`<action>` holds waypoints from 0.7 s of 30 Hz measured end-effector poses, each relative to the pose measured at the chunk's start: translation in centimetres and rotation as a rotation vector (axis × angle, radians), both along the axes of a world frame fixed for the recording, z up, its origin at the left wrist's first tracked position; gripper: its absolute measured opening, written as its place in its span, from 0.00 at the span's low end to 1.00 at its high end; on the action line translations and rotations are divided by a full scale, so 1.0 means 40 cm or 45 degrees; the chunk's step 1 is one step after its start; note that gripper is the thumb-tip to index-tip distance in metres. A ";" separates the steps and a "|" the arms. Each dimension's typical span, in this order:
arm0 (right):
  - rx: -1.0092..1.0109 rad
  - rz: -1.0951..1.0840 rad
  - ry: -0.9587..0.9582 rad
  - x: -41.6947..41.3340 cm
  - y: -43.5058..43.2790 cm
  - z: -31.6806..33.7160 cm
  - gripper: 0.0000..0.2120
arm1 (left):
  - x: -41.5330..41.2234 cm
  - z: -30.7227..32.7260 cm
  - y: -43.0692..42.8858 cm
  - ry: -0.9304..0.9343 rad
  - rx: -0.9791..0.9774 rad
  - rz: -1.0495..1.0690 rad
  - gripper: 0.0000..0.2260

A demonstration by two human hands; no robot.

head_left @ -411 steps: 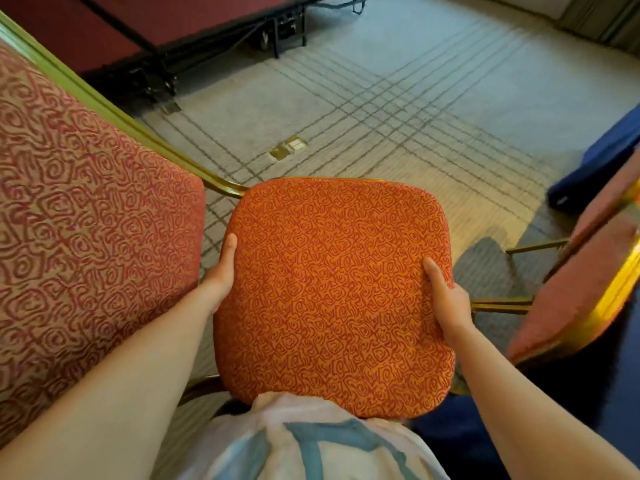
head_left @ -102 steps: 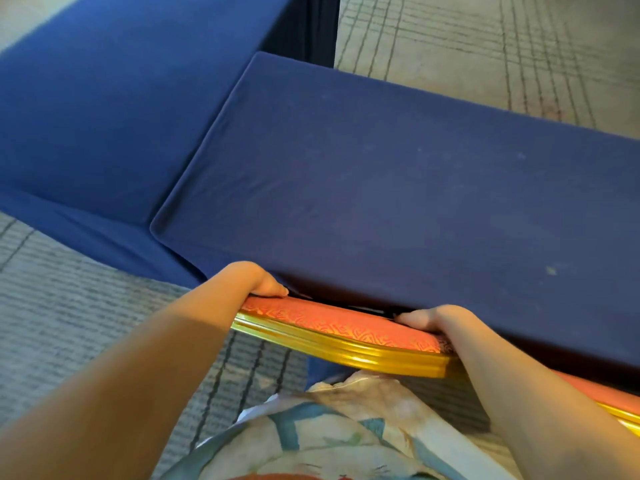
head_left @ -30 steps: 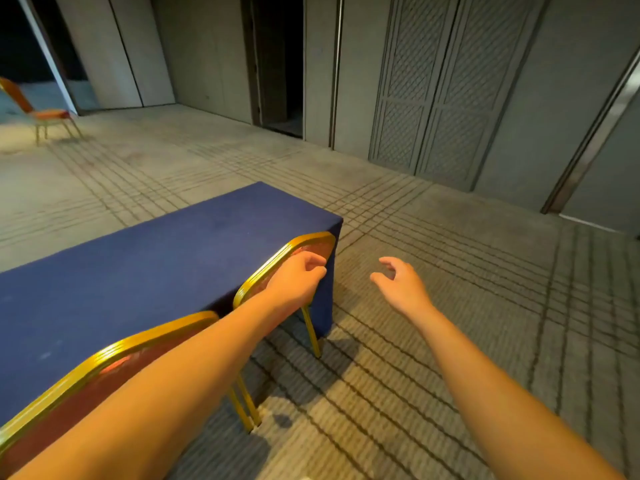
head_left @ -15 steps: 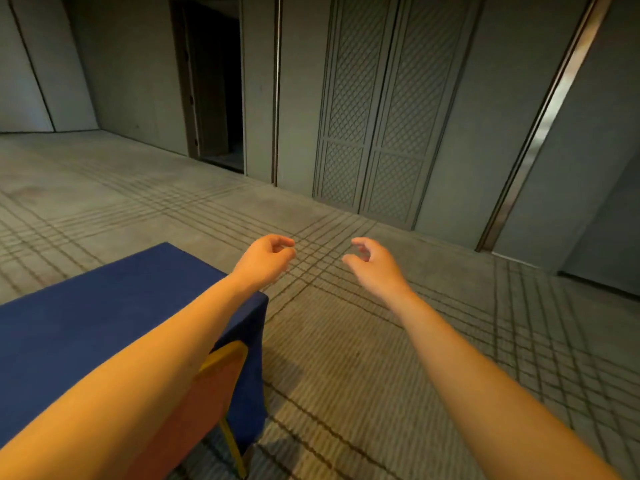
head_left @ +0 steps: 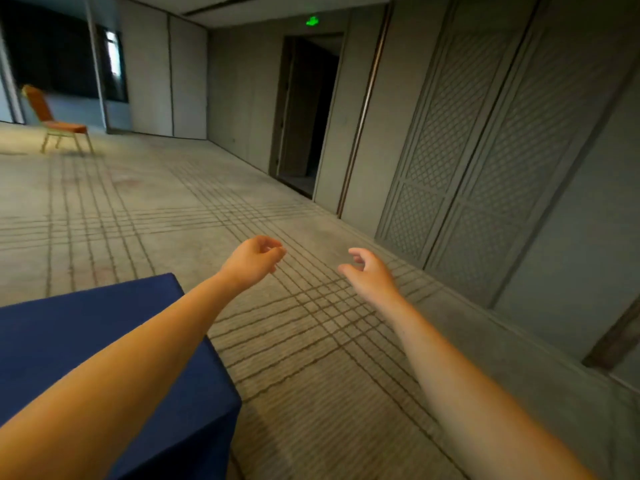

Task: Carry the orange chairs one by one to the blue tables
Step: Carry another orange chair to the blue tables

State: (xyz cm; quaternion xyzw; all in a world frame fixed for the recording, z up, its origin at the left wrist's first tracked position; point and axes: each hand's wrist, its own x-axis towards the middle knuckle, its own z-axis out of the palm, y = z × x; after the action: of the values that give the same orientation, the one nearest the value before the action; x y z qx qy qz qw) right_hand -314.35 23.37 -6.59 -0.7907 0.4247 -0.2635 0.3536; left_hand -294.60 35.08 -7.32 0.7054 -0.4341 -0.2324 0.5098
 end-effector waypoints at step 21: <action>0.152 0.589 0.127 0.922 -1.013 -0.060 0.25 | 0.834 -0.126 -0.795 0.187 0.073 0.650 0.12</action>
State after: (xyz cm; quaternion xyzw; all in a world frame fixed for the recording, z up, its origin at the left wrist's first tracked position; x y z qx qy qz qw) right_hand -277.49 -17.16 -8.98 -0.8567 0.2639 -0.1107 0.4292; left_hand -261.23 3.27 -12.36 0.7874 -0.1973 -0.1591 0.5620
